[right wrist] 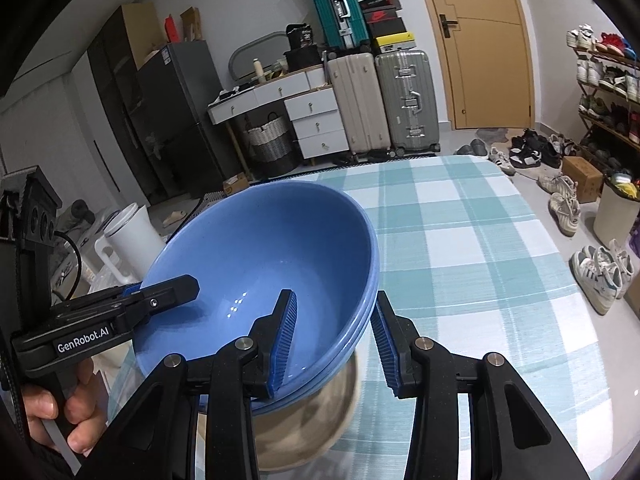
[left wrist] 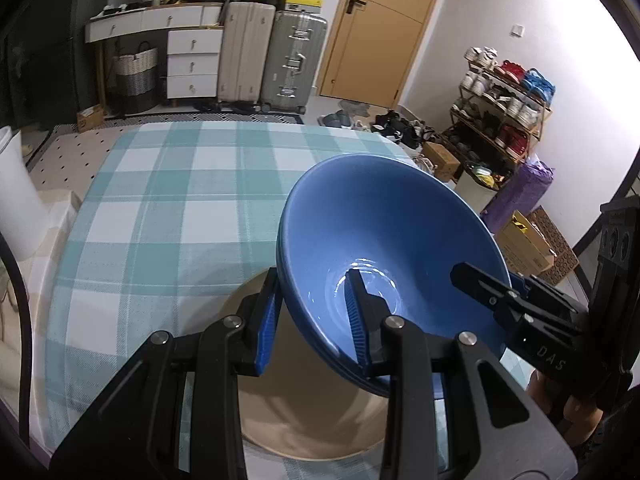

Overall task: Organize plates and bowls
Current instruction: 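Carry the nested blue bowls with both tools over the cream plate stack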

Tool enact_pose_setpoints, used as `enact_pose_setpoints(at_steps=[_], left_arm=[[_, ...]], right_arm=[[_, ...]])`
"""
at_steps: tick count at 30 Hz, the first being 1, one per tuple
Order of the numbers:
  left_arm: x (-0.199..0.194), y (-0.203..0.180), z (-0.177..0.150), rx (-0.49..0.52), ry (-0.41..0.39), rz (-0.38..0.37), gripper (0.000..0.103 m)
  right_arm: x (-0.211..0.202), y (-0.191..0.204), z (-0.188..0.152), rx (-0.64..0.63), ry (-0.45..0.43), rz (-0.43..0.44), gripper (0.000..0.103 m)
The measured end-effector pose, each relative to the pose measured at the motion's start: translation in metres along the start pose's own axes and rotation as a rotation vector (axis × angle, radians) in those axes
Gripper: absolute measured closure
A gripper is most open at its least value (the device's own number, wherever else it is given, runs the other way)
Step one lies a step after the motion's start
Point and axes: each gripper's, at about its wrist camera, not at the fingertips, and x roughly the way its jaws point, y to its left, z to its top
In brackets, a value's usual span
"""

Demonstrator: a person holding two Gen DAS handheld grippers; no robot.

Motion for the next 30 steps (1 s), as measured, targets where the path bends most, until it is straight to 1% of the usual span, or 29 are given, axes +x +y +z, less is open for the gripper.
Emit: enact_pose_setpoints(at_steps=[4,14,26,30], left_arm=[[-0.002,0.011,-0.006,-0.011,0.003,0.016,0.075],[0.008,0.035,-0.018,-0.038,0.021,0.038,0.075],[0.027,0.049,-0.022,-0.057,0.044,0.048,0.075],[0.033,0.051,-0.022,-0.062,0.051,0.046,0.075]], right_arm=[[0.01,0.007,-0.005,-0.009,0.02,0.012,0.063],[0.029,0.017,-0.013,-0.024,0.053,0.029,0.063],[0.044,0.022,-0.016,-0.04,0.084,0.018,0.063],[0.045,0.023,-0.015,-0.054,0.079,0.011,0.063]])
